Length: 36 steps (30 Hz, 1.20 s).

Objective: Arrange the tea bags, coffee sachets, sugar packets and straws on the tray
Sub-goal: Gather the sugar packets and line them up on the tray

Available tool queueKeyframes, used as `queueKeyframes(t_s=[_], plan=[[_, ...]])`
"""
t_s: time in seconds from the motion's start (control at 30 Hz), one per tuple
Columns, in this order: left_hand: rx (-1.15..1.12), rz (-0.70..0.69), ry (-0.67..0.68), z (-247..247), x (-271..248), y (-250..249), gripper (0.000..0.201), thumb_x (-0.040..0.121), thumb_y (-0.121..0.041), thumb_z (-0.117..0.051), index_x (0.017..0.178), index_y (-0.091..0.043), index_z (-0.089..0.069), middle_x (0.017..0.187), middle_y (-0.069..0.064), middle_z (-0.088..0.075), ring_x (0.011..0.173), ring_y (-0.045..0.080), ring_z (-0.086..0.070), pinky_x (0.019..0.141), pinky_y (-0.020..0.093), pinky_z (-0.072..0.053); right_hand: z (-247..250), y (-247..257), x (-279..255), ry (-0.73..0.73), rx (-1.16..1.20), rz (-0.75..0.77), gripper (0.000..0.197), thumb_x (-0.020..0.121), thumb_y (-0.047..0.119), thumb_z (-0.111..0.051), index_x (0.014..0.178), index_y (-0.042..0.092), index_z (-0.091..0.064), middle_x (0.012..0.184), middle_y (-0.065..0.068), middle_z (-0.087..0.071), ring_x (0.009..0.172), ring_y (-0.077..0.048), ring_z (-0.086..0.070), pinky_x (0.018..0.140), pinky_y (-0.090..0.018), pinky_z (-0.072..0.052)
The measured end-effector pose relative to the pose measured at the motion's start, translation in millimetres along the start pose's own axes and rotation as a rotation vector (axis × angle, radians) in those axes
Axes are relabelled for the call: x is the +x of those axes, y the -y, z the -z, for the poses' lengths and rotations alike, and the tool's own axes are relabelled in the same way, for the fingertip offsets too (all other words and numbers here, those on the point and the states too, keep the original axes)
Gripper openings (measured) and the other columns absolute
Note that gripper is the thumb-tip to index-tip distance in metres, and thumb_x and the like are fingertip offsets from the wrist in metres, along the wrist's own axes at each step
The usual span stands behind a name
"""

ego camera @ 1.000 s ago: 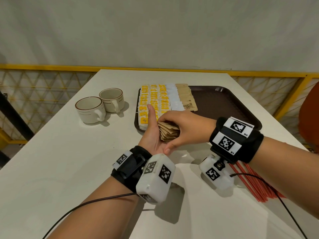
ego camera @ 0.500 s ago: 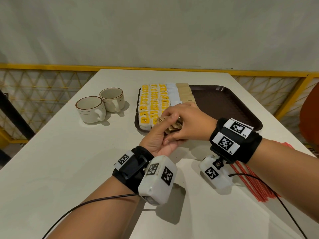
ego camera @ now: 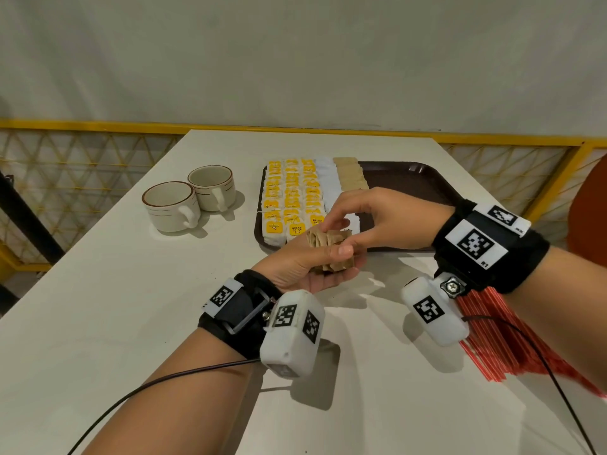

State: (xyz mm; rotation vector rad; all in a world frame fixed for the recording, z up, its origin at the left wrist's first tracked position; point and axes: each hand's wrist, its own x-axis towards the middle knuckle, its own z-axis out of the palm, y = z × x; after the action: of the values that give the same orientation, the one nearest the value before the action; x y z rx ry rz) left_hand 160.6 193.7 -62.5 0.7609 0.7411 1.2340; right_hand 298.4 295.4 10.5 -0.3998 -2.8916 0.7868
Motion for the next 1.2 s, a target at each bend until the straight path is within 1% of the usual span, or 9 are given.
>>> queueKeyframes(t_s=[0.17,0.27,0.37,0.47,0.57,0.73,0.87,1.0,1.2], plan=[[0.053,0.006,0.017,-2,-1,-2,0.065,0.047,-0.023,-0.093,0.105,-0.012,-0.065,0.094,0.008,-0.069,0.090,0.020,-0.069,0.075,0.026,-0.058,0,0,-1,0.015,0.031,-0.056,0.020,0.078,0.024,-0.077,0.090,0.029,-0.062,0.094,0.010,-0.061,0.086,0.000,-0.056,0.083,-0.023,-0.047],[-0.034,-0.047,-0.014,-2,-2,-1,0.078,0.045,-0.024,-0.094,0.114,-0.010,-0.062,0.097,0.014,-0.069,0.092,0.025,-0.068,0.077,0.029,-0.058,0,-2,-1,0.030,0.002,-0.077,0.019,0.077,0.026,-0.078,0.089,0.032,-0.065,0.090,0.017,-0.059,0.081,0.004,-0.054,0.075,-0.013,-0.041],[-0.150,-0.083,-0.066,0,-2,-1,0.090,0.046,-0.032,-0.092,0.126,-0.009,-0.056,0.109,0.019,-0.066,0.099,0.032,-0.066,0.080,0.034,-0.058,-2,-9,-1,-0.003,0.021,-0.100,0.020,0.078,0.026,-0.076,0.096,0.024,-0.068,0.094,0.014,-0.061,0.090,-0.003,-0.055,0.082,-0.024,-0.045],[-0.304,-0.107,-0.168,-2,-1,-4,0.073,0.059,-0.035,-0.083,0.122,-0.007,-0.057,0.111,0.019,-0.066,0.097,0.029,-0.066,0.077,0.034,-0.059,-1,-10,-7,-0.108,0.296,-0.101,0.018,0.079,0.014,-0.073,0.095,0.010,-0.065,0.098,-0.007,-0.070,0.093,-0.023,-0.065,0.091,-0.040,-0.052],[-0.379,-0.168,-0.313,2,2,-15,0.046,0.075,-0.019,-0.070,0.120,-0.016,-0.058,0.091,0.010,-0.066,0.076,0.019,-0.064,0.062,0.026,-0.056,9,-18,-14,-0.299,0.718,-0.136,0.024,0.078,0.010,-0.067,0.099,0.003,-0.059,0.099,-0.012,-0.070,0.091,-0.027,-0.069,0.085,-0.039,-0.056],[0.257,-0.156,-0.359,2,19,-67,0.015,0.094,-0.010,-0.052,0.094,-0.020,-0.064,0.072,0.001,-0.054,0.055,0.011,-0.050,0.050,0.023,-0.037,45,-53,-18,-0.474,0.948,-0.310,0.012,0.095,0.004,-0.048,0.105,0.003,-0.055,0.104,-0.017,-0.064,0.088,-0.023,-0.070,0.069,-0.028,-0.059],[0.917,-0.062,-0.384,0,63,-96,0.014,0.093,-0.015,-0.057,0.091,-0.019,-0.070,0.068,-0.008,-0.055,0.055,0.011,-0.042,0.050,0.025,-0.028,56,-83,-5,-0.322,0.707,-0.480,0.009,0.095,0.004,-0.051,0.095,0.008,-0.059,0.101,-0.015,-0.063,0.087,-0.021,-0.065,0.075,-0.034,-0.060],[1.431,0.070,-0.319,-4,109,-102,0.016,0.093,-0.025,-0.059,0.100,-0.018,-0.071,0.082,-0.006,-0.056,0.056,0.007,-0.041,0.044,0.024,-0.041,53,-105,16,-0.126,0.435,-0.587,0.015,0.093,0.001,-0.054,0.105,0.008,-0.058,0.101,-0.012,-0.062,0.091,-0.023,-0.065,0.079,-0.043,-0.058],[1.762,0.139,-0.212,15,161,-102,0.015,0.088,-0.023,-0.064,0.100,-0.020,-0.073,0.109,-0.004,-0.067,0.099,0.012,-0.057,0.085,0.024,-0.043,45,-130,44,-0.075,0.362,-0.661,0.014,0.090,0.002,-0.060,0.098,0.013,-0.058,0.109,-0.015,-0.062,0.103,-0.034,-0.065,0.078,-0.045,-0.058]])
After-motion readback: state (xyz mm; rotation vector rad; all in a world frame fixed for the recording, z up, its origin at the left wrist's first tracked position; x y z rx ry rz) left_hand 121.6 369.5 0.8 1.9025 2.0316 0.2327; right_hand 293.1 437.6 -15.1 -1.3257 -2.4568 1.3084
